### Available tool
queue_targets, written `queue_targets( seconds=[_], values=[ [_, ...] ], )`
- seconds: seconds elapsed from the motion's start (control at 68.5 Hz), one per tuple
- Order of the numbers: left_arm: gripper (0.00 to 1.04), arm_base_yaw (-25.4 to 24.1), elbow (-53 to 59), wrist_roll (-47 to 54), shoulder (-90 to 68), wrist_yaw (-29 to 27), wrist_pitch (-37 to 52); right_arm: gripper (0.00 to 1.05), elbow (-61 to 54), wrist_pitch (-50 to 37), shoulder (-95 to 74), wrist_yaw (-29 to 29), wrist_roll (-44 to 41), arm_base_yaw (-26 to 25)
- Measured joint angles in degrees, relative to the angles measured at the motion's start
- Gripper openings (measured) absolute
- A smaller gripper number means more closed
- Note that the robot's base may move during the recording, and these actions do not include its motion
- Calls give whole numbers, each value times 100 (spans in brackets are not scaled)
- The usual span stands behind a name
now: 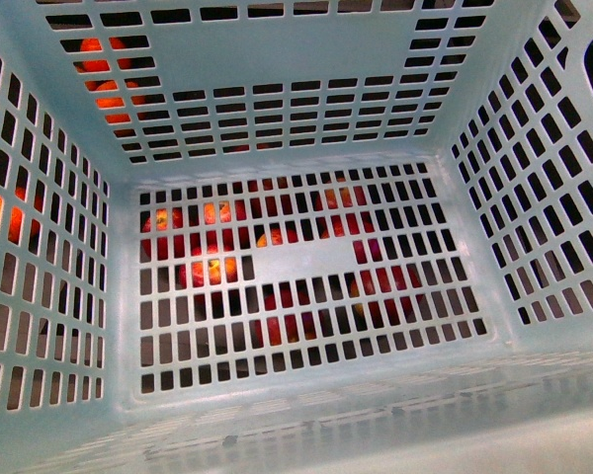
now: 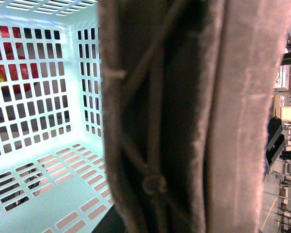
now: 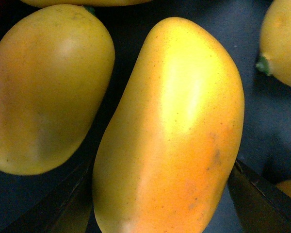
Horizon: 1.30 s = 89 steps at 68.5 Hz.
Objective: Pick mango and avocado into basket
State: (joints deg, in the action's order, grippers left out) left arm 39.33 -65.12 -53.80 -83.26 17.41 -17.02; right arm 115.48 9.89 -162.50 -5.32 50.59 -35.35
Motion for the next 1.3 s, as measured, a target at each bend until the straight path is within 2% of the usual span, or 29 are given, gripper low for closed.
queue_targets(
  seconds=[0.161,0.438,0.657,0.759,1.008,1.066,1.125,1.3],
  values=[
    [14,0,0,0,0,2,0,71,-984,-540,678,177,-358,-28],
    [14,0,0,0,0,7,0,71,-3477,-1884,3034,990,-1322,101],
    [14,0,0,0,0,0,0,71,-5512,-2527,5233,1432,-2000,433],
    [14,0,0,0,0,2,0,71,-6203,-2553,6253,1631,-2192,662],
    [14,0,0,0,0,0,0,71,-6948,-2295,8454,1729,-2146,1617],
    [14,0,0,0,0,0,0,71,-7049,-2201,8918,1624,-2109,1985],
    [14,0,0,0,0,0,0,71,-7189,-2100,9427,1388,-2070,2555],
    [14,2,0,2,0,2,0,71,-7364,-2076,9788,1139,-2068,3585]
  ],
)
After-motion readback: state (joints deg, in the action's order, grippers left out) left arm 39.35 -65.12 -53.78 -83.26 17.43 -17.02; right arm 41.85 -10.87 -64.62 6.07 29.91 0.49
